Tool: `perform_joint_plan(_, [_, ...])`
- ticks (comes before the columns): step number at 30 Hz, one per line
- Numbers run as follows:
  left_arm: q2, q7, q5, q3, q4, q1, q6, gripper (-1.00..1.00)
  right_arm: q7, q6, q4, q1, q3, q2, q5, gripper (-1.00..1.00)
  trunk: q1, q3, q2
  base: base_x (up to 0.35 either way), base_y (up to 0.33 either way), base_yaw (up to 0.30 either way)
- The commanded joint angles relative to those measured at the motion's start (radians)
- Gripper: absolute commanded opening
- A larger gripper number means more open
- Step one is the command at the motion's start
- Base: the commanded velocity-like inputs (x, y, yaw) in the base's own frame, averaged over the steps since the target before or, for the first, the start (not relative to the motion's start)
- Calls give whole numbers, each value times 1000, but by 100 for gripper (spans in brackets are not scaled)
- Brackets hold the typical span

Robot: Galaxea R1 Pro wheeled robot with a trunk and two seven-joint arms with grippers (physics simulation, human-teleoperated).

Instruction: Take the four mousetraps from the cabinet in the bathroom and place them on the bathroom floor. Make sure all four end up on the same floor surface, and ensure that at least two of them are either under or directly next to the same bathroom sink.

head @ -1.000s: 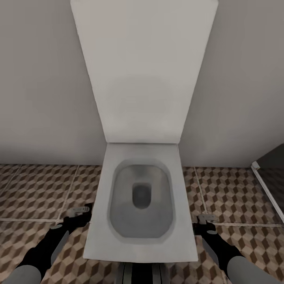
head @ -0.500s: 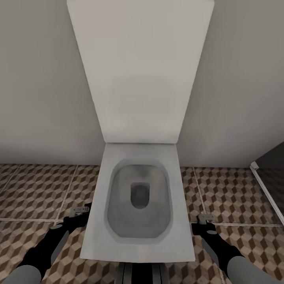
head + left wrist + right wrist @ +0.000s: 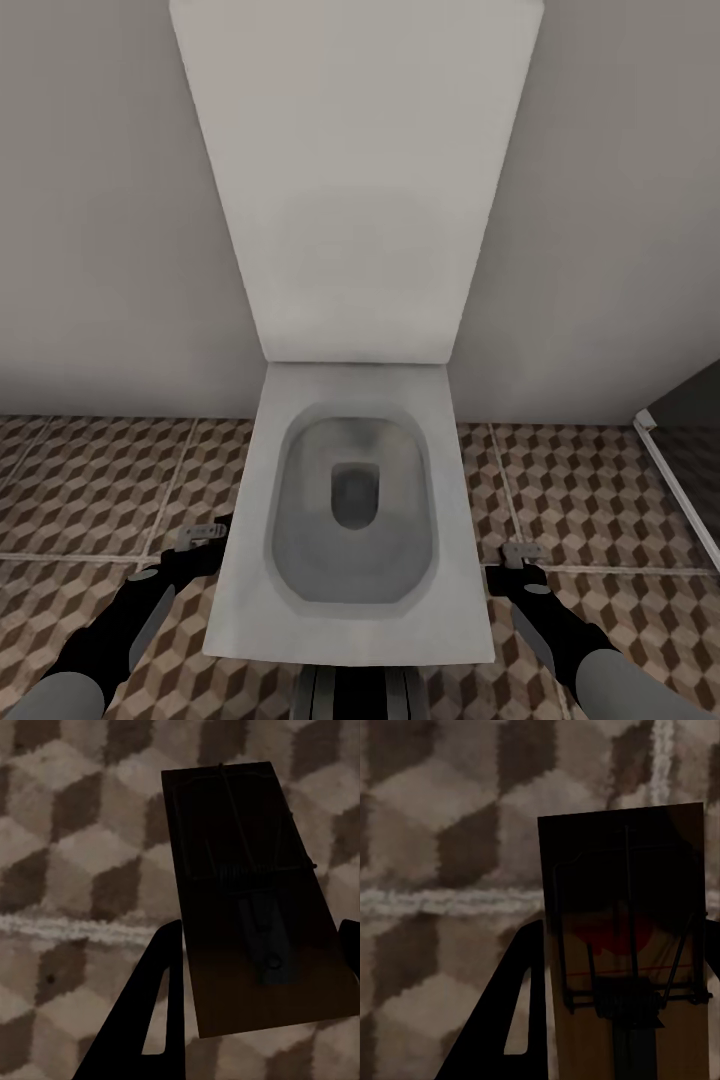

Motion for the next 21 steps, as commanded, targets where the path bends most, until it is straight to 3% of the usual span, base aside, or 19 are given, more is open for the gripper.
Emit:
perform_joint_plan(1, [1, 3, 8, -3, -2, 0, 6, -100, -5, 6, -3, 0, 8, -1, -10, -100, 0, -1, 0, 0, 0, 0])
perform_joint_plan(21, [1, 4, 8, -3, -2, 0, 6, -100, -5, 6, -3, 0, 8, -1, -10, -100, 0, -1, 0, 0, 29, 0])
